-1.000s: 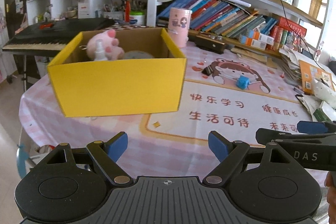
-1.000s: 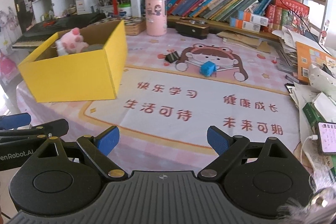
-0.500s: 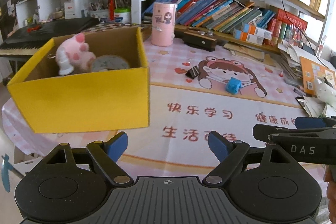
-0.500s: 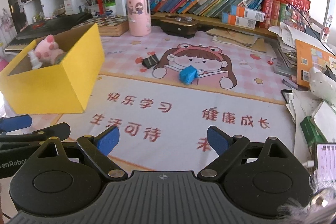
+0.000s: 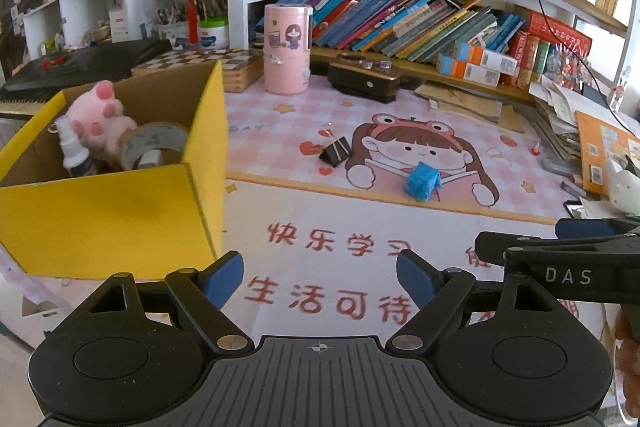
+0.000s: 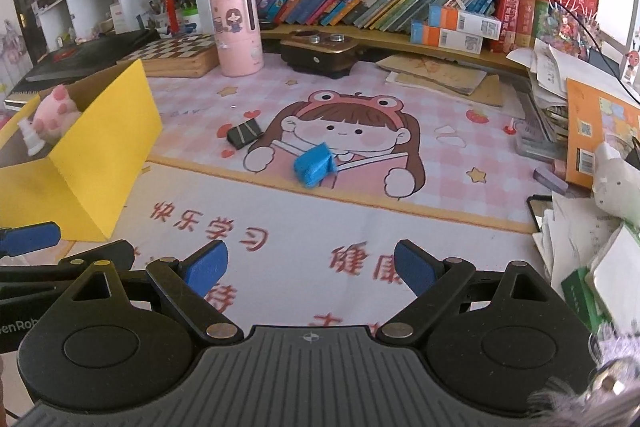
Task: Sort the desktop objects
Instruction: 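Close the right tool on the blue toy on the mat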
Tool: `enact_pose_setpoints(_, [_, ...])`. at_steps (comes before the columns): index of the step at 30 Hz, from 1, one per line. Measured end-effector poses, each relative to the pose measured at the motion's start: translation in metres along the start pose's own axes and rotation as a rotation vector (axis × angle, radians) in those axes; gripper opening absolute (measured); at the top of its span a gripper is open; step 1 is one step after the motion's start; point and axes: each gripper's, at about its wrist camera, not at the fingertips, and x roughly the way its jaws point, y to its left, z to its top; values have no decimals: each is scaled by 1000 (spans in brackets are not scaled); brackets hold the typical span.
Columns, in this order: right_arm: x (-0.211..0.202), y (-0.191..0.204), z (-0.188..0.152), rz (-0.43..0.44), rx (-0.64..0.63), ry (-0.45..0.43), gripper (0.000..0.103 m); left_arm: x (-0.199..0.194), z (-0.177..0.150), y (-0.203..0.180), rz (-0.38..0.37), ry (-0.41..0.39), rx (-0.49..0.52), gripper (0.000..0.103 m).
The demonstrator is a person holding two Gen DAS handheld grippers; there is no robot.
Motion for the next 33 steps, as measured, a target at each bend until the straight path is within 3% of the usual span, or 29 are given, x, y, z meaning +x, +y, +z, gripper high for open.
enact_pose_setpoints(6, [18, -23, 13, 20, -24, 1, 90, 11, 5, -14, 27, 8, -21, 86])
enact_pose_setpoints(12, [52, -35, 29, 65, -147, -25, 88, 20, 9, -25, 55, 21, -21, 86])
enact_pose_setpoints(24, [117, -27, 56, 162, -305, -19, 83, 36, 17, -31, 88, 53, -11, 86])
enact_pose_setpoints(30, [140, -18, 57, 181, -315, 22, 71, 44, 18, -32, 92, 69, -10, 86])
enact_pose_setpoints(33, [151, -18, 56, 166, -302, 46, 56, 46, 19, -31, 99, 72, -12, 86])
